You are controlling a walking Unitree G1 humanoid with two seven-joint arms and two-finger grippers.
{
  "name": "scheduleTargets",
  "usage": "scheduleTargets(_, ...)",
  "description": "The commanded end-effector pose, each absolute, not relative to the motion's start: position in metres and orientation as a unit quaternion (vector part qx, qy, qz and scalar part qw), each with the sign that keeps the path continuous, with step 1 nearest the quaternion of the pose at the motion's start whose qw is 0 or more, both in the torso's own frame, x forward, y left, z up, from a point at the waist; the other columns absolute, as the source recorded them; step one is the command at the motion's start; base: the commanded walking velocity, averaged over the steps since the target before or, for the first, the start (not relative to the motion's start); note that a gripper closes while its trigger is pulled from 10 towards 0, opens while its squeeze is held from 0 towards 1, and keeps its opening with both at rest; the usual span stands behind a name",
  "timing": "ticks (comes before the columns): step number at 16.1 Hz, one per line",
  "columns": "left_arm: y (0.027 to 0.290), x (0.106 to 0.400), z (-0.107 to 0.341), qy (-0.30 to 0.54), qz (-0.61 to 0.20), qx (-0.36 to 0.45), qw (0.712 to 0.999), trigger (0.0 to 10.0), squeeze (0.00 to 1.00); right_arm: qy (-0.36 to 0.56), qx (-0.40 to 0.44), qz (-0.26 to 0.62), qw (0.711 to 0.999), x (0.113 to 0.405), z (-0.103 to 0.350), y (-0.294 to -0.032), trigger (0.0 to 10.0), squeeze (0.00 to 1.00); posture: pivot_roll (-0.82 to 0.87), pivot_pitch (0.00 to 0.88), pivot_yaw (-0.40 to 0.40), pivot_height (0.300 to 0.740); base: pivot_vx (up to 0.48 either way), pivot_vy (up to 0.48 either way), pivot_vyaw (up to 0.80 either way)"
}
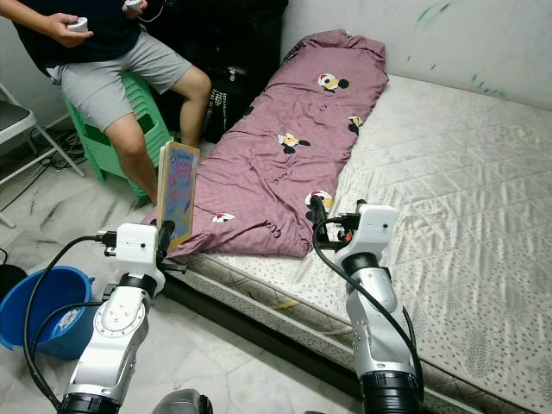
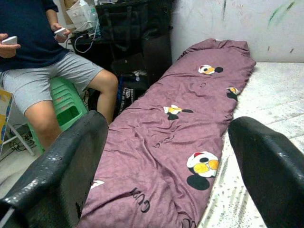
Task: Clean up the room
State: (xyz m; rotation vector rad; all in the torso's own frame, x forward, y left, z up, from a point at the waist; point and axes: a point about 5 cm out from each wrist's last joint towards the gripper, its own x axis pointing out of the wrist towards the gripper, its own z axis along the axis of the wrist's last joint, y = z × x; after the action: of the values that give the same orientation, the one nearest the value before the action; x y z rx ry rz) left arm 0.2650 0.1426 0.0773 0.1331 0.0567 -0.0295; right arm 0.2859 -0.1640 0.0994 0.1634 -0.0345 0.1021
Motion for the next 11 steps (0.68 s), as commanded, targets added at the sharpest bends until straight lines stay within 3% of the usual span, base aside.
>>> scheduleTargets(1, 0.1426, 0.2688, 0.0890, 0.000, -0.018, 0.067, 0.998, 10.0, 0.00, -0.014, 0.081, 0.051, 0.995, 0.2877, 0.0982, -0.1634, 10.0, 0.00, -0.02, 0.000, 0.012, 0.740, 0.000, 0.000, 0.00)
scheduleTargets(11, 0.1404, 0.2689, 0.0892, -0.002, -0.019, 0.065, 0.998, 10.0, 0.00, -0.013, 0.079, 0.050, 0.996, 0.2871, 0.0976, -0.1644, 10.0, 0.00, -0.03, 0.000, 0.011, 0.740, 0.000, -0.027, 0.00)
